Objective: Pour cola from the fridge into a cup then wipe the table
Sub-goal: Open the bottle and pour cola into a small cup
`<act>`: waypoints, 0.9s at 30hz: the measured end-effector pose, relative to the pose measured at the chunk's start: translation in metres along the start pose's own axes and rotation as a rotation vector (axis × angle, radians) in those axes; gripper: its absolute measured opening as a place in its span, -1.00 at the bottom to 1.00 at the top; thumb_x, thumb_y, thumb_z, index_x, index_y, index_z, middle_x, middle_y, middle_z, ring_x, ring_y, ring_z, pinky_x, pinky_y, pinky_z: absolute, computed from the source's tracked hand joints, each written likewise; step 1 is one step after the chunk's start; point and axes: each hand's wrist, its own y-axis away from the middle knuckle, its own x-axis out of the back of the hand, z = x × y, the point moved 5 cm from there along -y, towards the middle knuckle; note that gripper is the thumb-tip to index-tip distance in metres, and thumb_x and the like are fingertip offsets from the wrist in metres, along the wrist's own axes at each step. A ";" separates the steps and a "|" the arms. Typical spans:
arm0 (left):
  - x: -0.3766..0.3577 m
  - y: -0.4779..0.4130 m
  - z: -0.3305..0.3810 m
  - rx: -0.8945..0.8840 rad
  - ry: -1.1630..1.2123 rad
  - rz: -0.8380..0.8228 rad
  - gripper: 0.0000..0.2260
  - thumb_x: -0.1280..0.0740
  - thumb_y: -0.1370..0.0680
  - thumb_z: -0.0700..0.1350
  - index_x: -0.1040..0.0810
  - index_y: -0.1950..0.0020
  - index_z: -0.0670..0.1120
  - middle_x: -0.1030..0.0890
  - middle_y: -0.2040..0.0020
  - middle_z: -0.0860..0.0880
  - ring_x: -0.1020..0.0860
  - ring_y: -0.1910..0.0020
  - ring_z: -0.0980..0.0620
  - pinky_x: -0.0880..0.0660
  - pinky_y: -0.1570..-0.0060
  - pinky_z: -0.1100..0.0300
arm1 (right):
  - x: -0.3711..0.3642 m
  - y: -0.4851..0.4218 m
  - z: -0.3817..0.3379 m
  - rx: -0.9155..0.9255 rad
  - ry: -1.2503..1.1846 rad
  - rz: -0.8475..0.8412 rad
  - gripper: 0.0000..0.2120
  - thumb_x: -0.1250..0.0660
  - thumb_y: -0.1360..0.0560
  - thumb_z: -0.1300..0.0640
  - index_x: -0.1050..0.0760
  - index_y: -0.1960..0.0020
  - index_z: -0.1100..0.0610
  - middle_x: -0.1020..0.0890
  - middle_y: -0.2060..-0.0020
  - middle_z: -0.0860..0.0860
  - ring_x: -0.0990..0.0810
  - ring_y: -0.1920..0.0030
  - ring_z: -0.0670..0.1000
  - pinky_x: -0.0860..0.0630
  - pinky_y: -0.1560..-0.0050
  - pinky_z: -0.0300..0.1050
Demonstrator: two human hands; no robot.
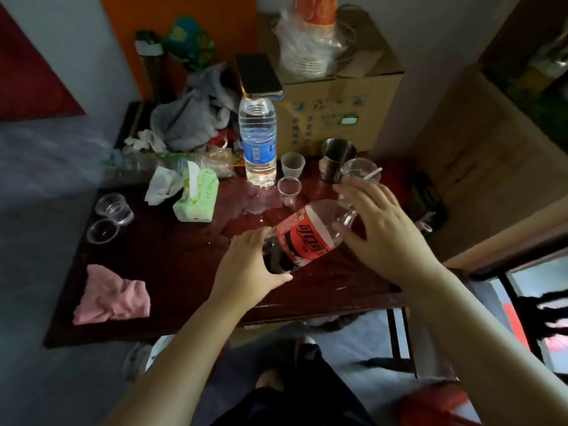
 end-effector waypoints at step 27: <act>0.022 -0.048 -0.018 0.219 0.014 0.076 -0.56 -0.50 -0.22 0.14 -0.45 -0.02 0.15 -0.55 0.11 0.18 -0.49 0.07 0.20 -0.50 0.17 0.18 | -0.033 -0.120 0.059 0.021 -0.615 -0.114 -0.83 -0.30 -0.53 -0.03 -0.41 0.10 0.06 -0.52 0.39 -0.31 -0.47 0.40 -0.27 -0.30 0.39 -0.49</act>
